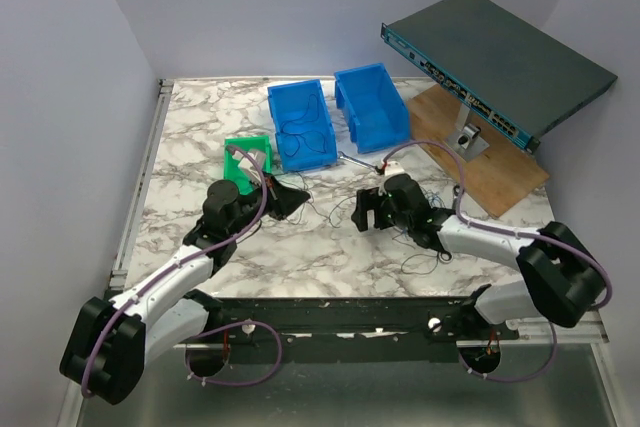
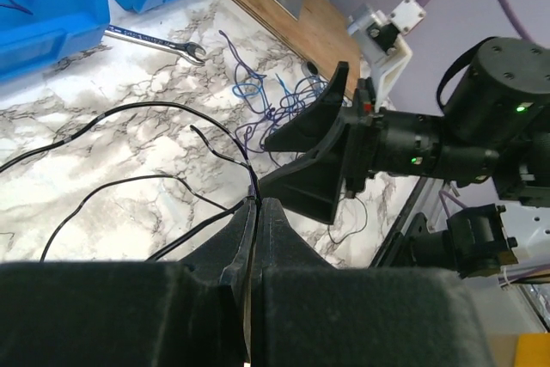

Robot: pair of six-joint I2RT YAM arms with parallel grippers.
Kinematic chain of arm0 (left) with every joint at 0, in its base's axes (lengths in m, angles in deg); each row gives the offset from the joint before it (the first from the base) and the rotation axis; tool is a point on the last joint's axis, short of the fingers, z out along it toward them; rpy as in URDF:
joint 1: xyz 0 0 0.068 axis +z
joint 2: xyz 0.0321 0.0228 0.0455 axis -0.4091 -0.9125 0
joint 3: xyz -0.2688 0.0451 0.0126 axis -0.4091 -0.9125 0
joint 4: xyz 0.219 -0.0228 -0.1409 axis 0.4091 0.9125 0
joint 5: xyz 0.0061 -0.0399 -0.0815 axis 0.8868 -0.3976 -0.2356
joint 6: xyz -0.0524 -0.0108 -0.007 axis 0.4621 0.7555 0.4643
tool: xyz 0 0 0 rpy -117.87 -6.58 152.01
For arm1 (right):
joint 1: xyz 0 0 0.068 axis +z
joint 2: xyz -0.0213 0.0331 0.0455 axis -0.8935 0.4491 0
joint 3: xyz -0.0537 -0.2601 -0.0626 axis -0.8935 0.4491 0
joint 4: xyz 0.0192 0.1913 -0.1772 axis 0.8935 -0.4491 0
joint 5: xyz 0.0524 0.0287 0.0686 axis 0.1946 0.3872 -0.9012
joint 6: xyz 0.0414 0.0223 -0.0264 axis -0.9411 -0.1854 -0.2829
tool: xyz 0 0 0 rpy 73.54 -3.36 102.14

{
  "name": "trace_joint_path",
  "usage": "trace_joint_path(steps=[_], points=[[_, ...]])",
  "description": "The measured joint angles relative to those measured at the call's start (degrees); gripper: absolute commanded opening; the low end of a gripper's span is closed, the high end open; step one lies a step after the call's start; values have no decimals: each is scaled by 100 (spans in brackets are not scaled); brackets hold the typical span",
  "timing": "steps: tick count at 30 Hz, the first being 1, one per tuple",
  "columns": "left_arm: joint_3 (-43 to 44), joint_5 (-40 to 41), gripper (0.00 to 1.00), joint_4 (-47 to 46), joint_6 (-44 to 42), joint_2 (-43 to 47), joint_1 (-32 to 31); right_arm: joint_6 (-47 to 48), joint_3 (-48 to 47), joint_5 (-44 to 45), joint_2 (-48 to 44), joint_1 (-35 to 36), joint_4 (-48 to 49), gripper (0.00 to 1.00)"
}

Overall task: Untangle the cables
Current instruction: Untie the cable.

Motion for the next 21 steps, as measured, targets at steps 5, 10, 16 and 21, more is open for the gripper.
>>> trace_joint_path(steps=[5,10,16,21], points=[[0,81,0,-2,98,68,0,-11,-203,-44,804,0,433,67],[0,245,0,87,175,240,0,-186,-656,251,1344,0,450,17],[-2,1062,0,761,184,1064,11,-925,-730,1279,1366,-48,269,1],[-15,2465,0,1779,302,2455,50,-1687,-177,1438,962,-529,96,1]])
